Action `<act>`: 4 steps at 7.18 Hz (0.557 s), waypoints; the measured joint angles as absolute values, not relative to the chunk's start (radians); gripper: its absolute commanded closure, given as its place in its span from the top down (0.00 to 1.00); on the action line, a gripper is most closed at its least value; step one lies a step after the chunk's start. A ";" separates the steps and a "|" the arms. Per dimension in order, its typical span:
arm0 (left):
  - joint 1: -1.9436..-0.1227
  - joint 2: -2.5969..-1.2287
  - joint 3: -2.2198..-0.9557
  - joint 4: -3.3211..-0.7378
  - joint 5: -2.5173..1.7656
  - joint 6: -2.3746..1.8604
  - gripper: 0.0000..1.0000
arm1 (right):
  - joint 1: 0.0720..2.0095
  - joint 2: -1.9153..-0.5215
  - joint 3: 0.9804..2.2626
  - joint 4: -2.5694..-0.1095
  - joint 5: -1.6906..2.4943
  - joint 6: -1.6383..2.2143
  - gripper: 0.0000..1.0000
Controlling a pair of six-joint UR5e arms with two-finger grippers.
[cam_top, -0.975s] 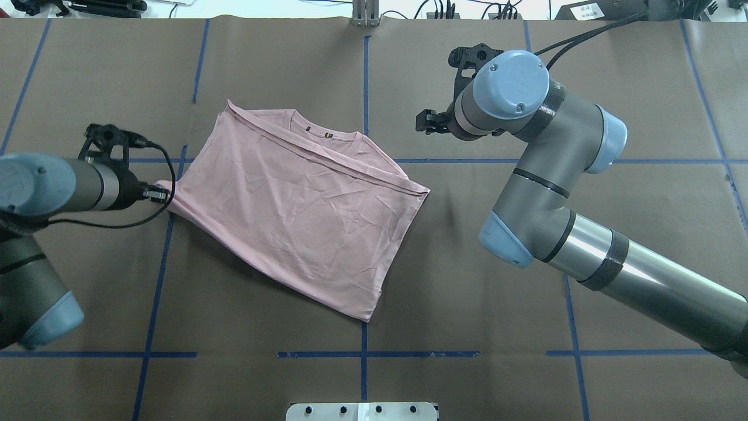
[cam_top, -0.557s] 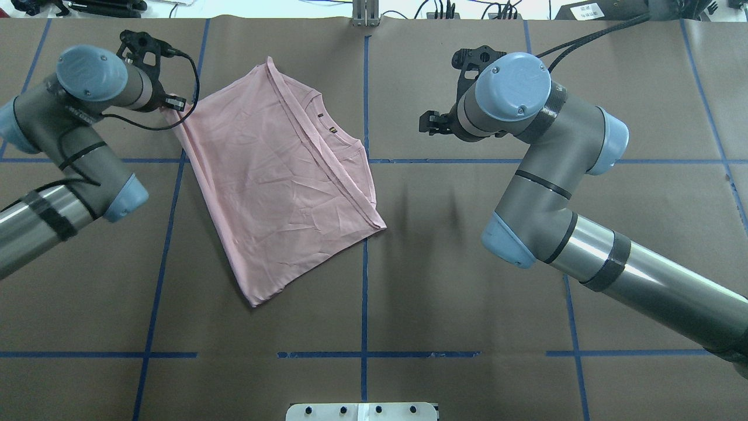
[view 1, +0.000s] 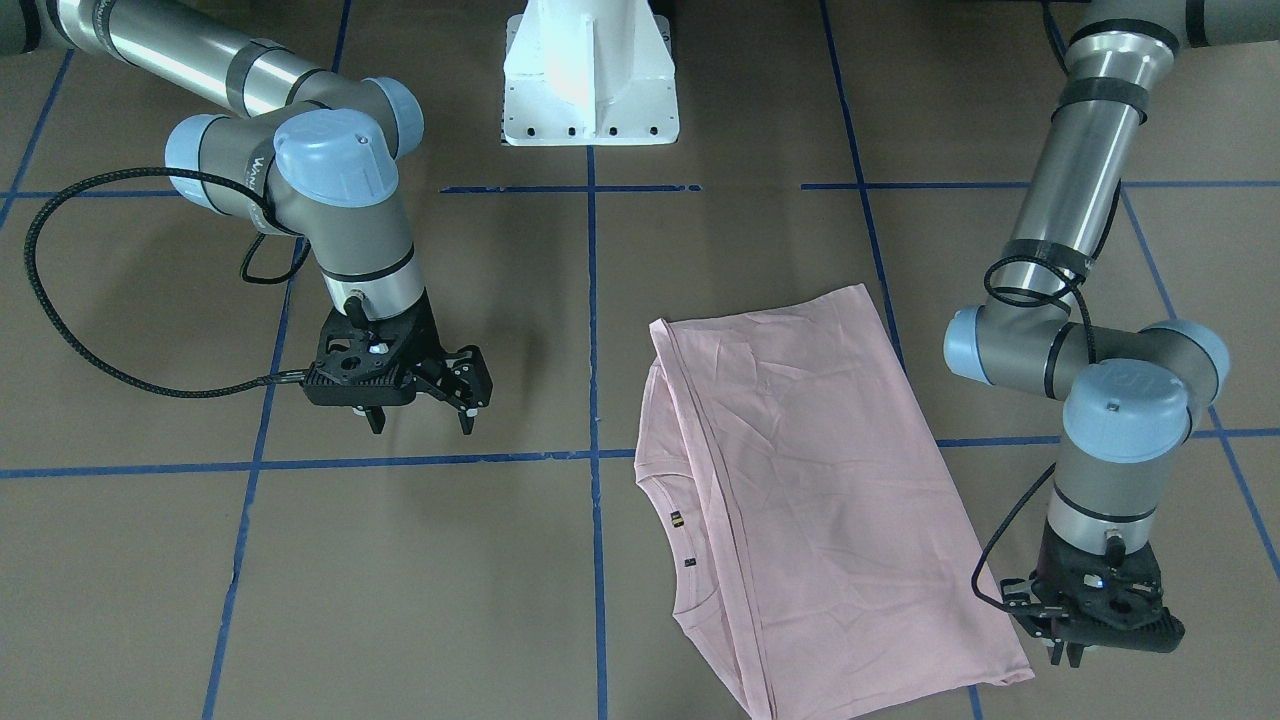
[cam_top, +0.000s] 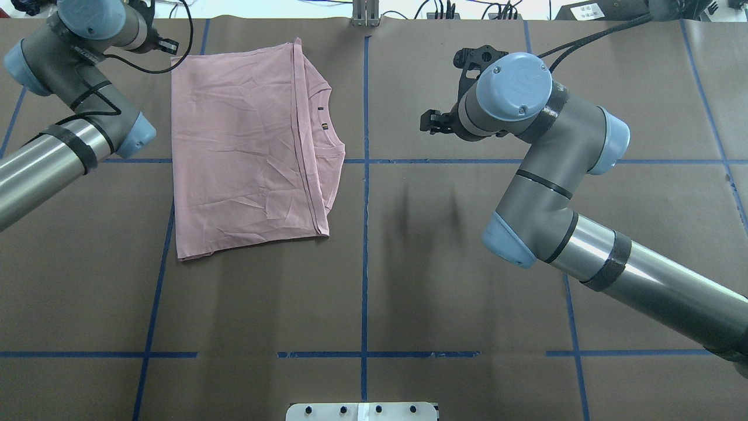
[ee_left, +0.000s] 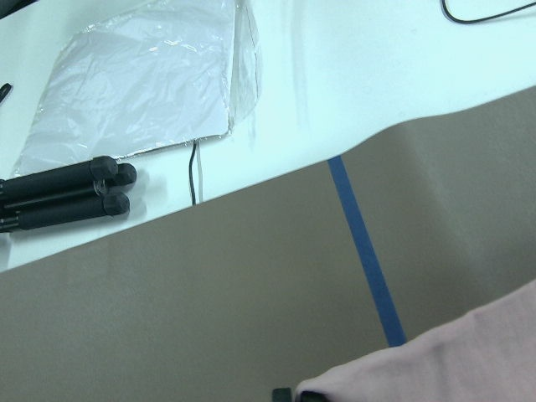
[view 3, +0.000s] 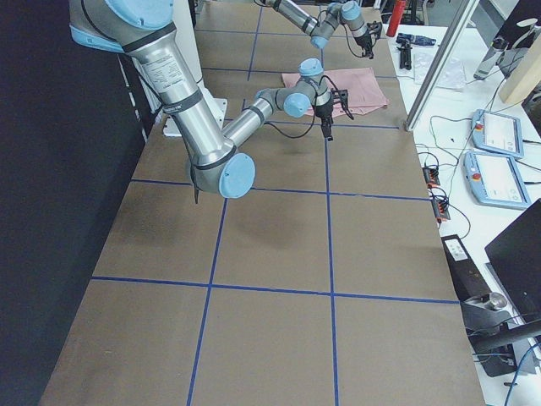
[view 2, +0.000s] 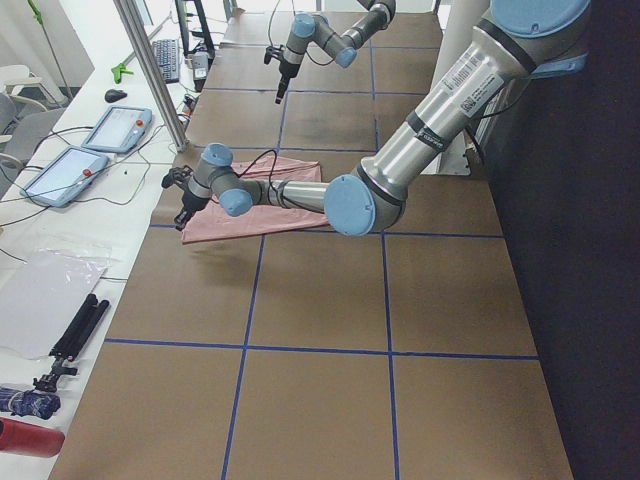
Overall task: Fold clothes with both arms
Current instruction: 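Drag the folded shirt away from the robot with the left gripper, then move the right gripper to the shirt's collar edge while the left holds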
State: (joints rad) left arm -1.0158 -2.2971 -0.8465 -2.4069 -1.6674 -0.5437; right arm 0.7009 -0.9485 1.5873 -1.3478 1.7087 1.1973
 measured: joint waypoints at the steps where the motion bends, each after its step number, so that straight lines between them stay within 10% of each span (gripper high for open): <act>1: -1.020 -2.268 -0.872 -2.444 -1.699 -0.527 1.00 | 0.688 -0.928 1.585 -1.347 1.709 1.275 0.94; 4: -1.020 -2.190 -1.013 -2.466 -1.790 -0.557 1.00 | 0.600 -0.777 1.494 -1.352 1.698 1.567 0.72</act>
State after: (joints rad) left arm -1.0203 -2.1896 -1.0129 -2.4662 -1.7904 -0.5565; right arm 0.6001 -0.7767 1.4944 -1.3522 1.6981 1.5672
